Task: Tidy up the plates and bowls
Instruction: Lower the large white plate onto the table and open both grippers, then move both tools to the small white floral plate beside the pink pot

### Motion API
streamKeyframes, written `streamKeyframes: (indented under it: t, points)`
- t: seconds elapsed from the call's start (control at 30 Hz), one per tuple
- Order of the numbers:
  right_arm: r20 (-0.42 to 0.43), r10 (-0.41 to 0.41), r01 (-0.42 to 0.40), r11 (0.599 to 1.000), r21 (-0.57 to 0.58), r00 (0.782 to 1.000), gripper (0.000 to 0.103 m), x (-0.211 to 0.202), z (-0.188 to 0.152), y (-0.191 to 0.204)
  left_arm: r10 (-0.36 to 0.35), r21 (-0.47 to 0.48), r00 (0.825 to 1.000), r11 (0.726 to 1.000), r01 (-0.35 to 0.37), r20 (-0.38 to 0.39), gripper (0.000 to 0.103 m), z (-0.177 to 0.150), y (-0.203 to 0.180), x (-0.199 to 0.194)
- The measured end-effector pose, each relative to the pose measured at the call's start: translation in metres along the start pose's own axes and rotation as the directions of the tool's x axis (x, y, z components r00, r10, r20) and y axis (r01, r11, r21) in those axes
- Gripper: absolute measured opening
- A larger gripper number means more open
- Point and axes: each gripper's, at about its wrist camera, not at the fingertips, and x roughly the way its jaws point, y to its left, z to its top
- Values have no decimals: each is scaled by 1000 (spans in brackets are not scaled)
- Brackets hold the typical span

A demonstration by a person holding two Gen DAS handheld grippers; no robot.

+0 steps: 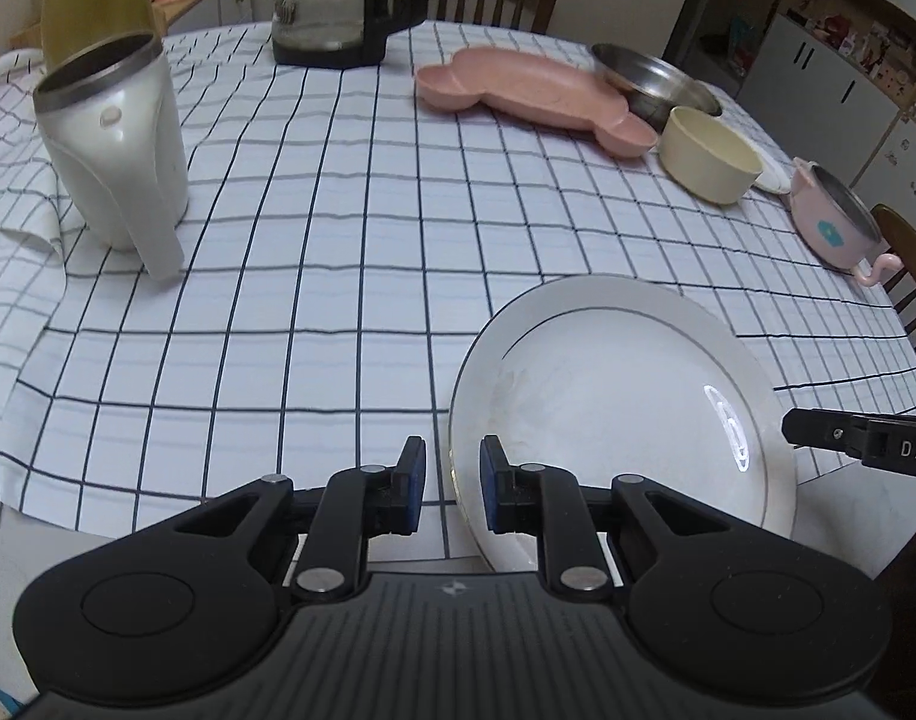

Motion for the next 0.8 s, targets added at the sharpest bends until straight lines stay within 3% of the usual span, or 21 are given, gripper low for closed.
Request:
streamKeyframes:
  t: [0.13, 0.17, 0.23, 0.3, 0.43, 0.63, 0.8]
  points:
    - [27, 4, -4, 1000, -4, 1000, 31, -11, 0, 7, -28, 22, 998, 999, 27, 48, 20, 6, -6, -14]
    - [36, 6, -6, 1000, -3, 999, 32, -14, 0, 9, -33, 28, 997, 999, 31, 63, 24, 8, -7, -18]
    - [53, 10, -10, 1000, 0, 999, 34, -21, 0, 11, -44, 38, 995, 998, 41, 92, 36, 12, -9, -24]
    - [72, 16, -16, 1000, 0, 997, 38, -28, 1, 14, -60, 37, 991, 998, 56, 123, 67, 16, -11, -31]
    - [102, 12, -11, 1000, -5, 995, 44, -41, 3, 18, -93, 63, 983, 994, 84, 160, 70, 25, -17, -41]
    - [156, 3, 0, 1000, -16, 988, 68, -61, 10, 20, -142, 116, 977, 985, 125, 157, 70, 37, -36, -44]
    - [181, 3, 3, 1000, -29, 984, 80, -73, 21, 14, -183, 143, 969, 977, 160, 166, 78, 55, -58, -46]
